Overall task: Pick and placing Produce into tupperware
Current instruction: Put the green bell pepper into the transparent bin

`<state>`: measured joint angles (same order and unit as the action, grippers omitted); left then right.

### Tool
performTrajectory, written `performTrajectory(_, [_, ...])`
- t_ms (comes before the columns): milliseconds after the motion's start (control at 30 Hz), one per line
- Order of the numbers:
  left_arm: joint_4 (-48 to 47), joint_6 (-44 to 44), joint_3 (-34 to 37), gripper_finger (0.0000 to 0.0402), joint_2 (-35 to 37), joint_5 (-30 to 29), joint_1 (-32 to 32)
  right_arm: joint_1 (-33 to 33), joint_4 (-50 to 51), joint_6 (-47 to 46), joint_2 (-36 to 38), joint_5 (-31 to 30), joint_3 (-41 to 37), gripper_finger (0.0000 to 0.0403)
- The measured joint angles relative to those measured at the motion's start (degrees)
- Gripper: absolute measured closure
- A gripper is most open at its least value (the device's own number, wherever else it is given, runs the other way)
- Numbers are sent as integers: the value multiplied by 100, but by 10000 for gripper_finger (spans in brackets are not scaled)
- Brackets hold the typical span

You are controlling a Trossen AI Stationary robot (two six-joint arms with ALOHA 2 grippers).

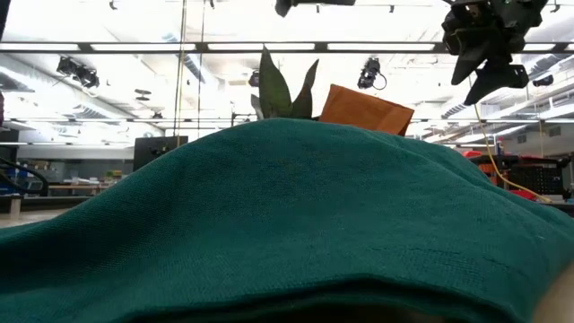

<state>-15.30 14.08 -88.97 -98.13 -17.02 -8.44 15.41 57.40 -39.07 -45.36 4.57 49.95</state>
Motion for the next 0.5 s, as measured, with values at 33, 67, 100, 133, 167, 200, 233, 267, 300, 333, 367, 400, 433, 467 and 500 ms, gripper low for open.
performTrajectory(33, [-155, 40, -218, 173, 1, -83, 117, 29, 27, 49, 21, -4, 0, 201])
performTrajectory(67, [-307, 82, -417, 173, 7, -139, 230, 60, 32, 111, 28, -4, 0, 201])
performTrajectory(100, [-466, 135, -597, 173, 9, -192, 337, 89, 24, 163, 30, -4, 0, 201])
performTrajectory(133, [-609, 182, -761, 173, 9, -216, 432, 111, 27, 198, 30, -4, 0, 201])
performTrajectory(167, [-725, 206, -908, 174, 9, -216, 513, 111, 25, 247, 28, -4, 0, 201])
performTrajectory(200, [-810, 211, -1044, 174, 9, -211, 577, 111, 23, 304, 28, -4, 0, 201])
performTrajectory(233, [-891, 226, -1156, 176, 23, -196, 623, 111, 25, 369, 28, -5, 0, 201])
performTrajectory(267, [-1034, 280, -1239, 178, 51, -192, 658, 111, 23, 443, 28, -4, 0, 201])
performTrajectory(300, [-1187, 357, -1285, 180, 99, -196, 705, 111, 25, 497, 28, -4, 0, 201])
performTrajectory(333, [-1353, 448, -1298, 184, 169, -211, 765, 111, 24, 564, 28, -4, 0, 201])
performTrajectory(367, [-1620, 533, -1298, 187, 260, -247, 830, 111, 24, 632, 28, -4, 0, 201])
performTrajectory(400, [-1890, 634, -1298, 191, 362, -276, 916, 111, 23, 702, 28, -5, 0, 201])
performTrajectory(433, [-2113, 689, -1298, 196, 468, -312, 1004, 111, 23, 764, 28, -4, 0, 201])
performTrajectory(467, [-2298, 764, -1298, 200, 575, -359, 1102, 111, 23, 817, 28, -4, 0, 201])
performTrajectory(500, [-2445, 779, -1298, 204, 691, -395, 1203, 111, 23, 878, 28, -6, 0, 201])
